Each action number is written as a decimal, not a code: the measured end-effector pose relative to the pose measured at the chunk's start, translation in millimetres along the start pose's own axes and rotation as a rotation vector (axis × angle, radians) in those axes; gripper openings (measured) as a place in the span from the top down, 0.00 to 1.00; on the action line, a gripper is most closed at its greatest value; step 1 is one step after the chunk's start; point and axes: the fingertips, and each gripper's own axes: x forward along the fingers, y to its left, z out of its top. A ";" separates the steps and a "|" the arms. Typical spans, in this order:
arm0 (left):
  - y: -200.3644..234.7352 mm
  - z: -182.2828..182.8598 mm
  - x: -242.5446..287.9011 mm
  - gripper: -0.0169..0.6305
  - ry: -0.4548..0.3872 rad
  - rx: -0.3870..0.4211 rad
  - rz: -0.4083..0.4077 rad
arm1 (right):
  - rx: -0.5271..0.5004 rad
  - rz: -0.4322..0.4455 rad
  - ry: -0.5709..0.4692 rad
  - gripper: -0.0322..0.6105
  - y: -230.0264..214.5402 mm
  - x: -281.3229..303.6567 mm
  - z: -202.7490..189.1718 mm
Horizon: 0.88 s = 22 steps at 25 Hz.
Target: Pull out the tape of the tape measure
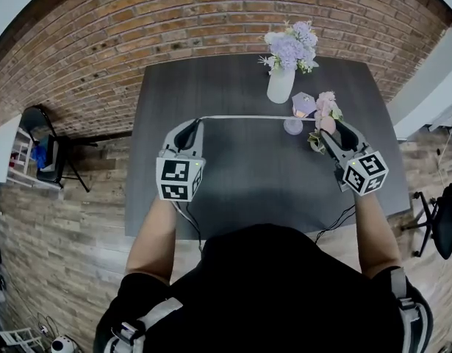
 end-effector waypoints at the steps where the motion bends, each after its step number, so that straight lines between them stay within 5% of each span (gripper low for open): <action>1: 12.5 0.2 -3.8 0.95 -0.001 -0.007 0.037 | 0.006 -0.025 -0.006 0.62 -9.3 -4.4 1.2; 5: 41.4 -2.6 -15.8 0.95 0.003 -0.047 0.123 | 0.010 -0.077 -0.013 0.62 -28.9 -15.5 2.6; 22: 16.6 5.4 -18.2 0.95 -0.013 0.003 0.076 | -0.009 -0.024 -0.020 0.62 -3.6 -8.7 7.5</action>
